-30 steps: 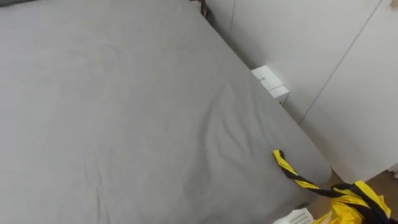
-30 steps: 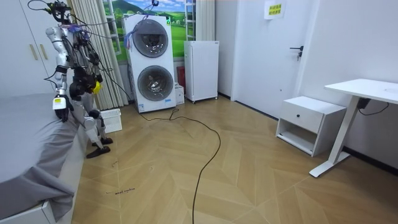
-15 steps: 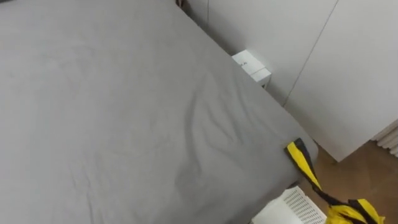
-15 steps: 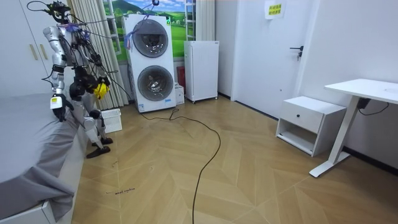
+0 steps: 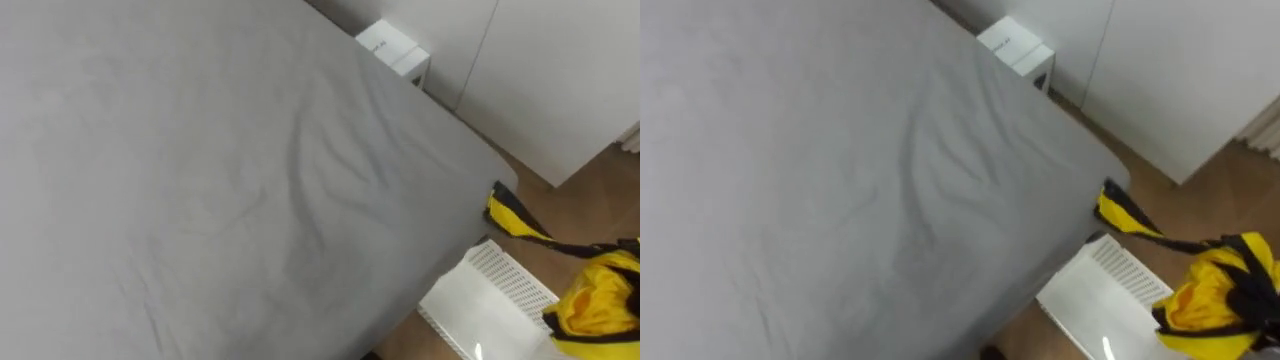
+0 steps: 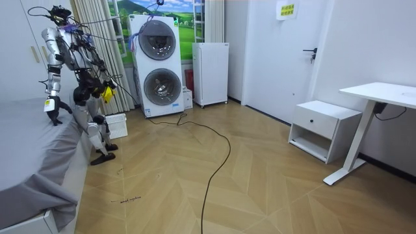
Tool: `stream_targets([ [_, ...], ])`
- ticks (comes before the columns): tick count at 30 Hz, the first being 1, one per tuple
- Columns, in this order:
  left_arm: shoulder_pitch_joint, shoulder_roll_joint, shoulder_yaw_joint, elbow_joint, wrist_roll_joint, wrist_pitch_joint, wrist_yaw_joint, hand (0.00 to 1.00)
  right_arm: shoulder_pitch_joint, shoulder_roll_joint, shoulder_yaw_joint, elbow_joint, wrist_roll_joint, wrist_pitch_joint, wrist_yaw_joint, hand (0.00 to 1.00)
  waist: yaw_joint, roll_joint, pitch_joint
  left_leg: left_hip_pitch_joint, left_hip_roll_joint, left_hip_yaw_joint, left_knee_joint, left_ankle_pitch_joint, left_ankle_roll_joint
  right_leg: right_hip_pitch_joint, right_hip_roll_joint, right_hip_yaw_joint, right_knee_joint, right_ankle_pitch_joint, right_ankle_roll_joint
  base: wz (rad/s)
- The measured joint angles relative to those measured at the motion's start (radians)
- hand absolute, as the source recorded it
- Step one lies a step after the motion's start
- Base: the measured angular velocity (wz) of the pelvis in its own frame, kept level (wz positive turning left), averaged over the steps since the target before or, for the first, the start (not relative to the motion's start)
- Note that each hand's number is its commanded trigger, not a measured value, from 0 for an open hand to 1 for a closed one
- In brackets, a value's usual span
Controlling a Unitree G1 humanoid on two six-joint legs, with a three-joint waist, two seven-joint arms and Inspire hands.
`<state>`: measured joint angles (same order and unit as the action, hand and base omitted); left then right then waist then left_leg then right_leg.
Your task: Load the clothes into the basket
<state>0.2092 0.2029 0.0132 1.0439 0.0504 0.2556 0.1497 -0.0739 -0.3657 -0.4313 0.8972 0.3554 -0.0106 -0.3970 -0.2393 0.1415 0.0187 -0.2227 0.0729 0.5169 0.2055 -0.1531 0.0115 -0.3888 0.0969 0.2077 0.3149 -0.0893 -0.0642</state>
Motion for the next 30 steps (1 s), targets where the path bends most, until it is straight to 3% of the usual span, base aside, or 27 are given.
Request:
stream_targets([
  [7,-0.017,0.009,-0.028,0.002,-0.039,-0.032,0.000,0.00,-0.075,-0.009,0.018,0.108,0.035,-0.015,0.003,1.00,0.009,0.012,0.0001,-0.051,-0.015,-0.003,0.006,0.005,0.003,-0.083,-0.016,-0.021,0.074,-0.035,-0.007,0.05],
  [9,-0.031,0.009,-0.029,0.009,-0.039,-0.036,-0.001,0.00,-0.077,-0.015,0.018,0.129,0.035,-0.017,0.003,0.90,0.022,0.013,-0.0007,-0.060,-0.017,-0.003,0.011,0.005,0.004,-0.096,-0.019,-0.022,0.089,-0.044,-0.008,0.06],
  [10,-0.041,0.009,-0.029,0.013,-0.039,-0.039,-0.001,0.00,-0.081,-0.022,0.018,0.147,0.035,-0.021,0.003,0.95,0.030,0.013,-0.0004,-0.066,-0.018,-0.002,0.014,0.005,0.004,-0.107,-0.021,-0.023,0.101,-0.050,-0.008,0.10],
  [11,-0.045,0.009,-0.030,0.015,-0.040,-0.042,-0.001,0.00,-0.082,-0.026,0.018,0.153,0.037,-0.022,0.003,0.90,0.033,0.013,-0.0003,-0.069,-0.020,-0.002,0.016,0.004,0.004,-0.113,-0.023,-0.025,0.111,-0.056,-0.010,0.08],
  [12,-0.045,0.010,-0.030,0.015,-0.041,-0.044,-0.001,0.00,-0.082,-0.026,0.018,0.153,0.037,-0.023,0.003,0.57,0.034,0.012,0.0002,-0.069,-0.022,-0.002,0.016,0.004,0.004,-0.118,-0.024,-0.025,0.118,-0.061,-0.011,0.06],
  [13,-0.045,0.010,-0.033,0.015,-0.041,-0.045,-0.001,0.00,-0.082,-0.030,0.018,0.154,0.037,-0.024,0.003,0.00,0.034,0.012,0.0001,-0.069,-0.024,-0.003,0.017,0.005,0.004,-0.120,-0.026,-0.025,0.126,-0.067,-0.011,0.05],
  [19,-0.048,0.014,-0.039,0.015,-0.064,-0.063,-0.001,0.00,-0.084,-0.056,0.019,0.161,0.042,-0.027,-0.001,0.00,0.034,0.003,0.0069,-0.069,-0.030,-0.012,0.031,0.005,0.004,-0.129,-0.031,-0.022,0.155,-0.099,-0.002,0.06],
  [21,-0.048,0.015,-0.039,0.015,-0.081,-0.066,0.000,0.00,-0.088,-0.063,0.022,0.169,0.046,-0.035,-0.005,0.00,0.035,0.002,0.0071,-0.072,-0.031,-0.014,0.031,0.005,0.004,-0.132,-0.031,-0.022,0.156,-0.101,0.001,0.02],
  [24,-0.050,0.020,-0.048,0.015,-0.081,-0.069,0.000,0.00,-0.096,-0.070,0.026,0.191,0.046,-0.046,-0.006,0.00,0.033,0.003,0.0070,-0.081,-0.034,-0.053,0.033,0.005,0.003,-0.132,-0.031,-0.025,0.156,-0.100,-0.001,0.04],
  [30,-0.050,0.025,-0.057,0.016,-0.090,-0.076,0.000,0.00,-0.096,-0.070,0.026,0.197,0.047,-0.064,-0.006,0.00,0.033,0.005,0.0055,-0.083,-0.034,-0.057,0.033,0.005,0.003,-0.129,-0.031,-0.029,0.151,-0.094,-0.009,0.01],
])
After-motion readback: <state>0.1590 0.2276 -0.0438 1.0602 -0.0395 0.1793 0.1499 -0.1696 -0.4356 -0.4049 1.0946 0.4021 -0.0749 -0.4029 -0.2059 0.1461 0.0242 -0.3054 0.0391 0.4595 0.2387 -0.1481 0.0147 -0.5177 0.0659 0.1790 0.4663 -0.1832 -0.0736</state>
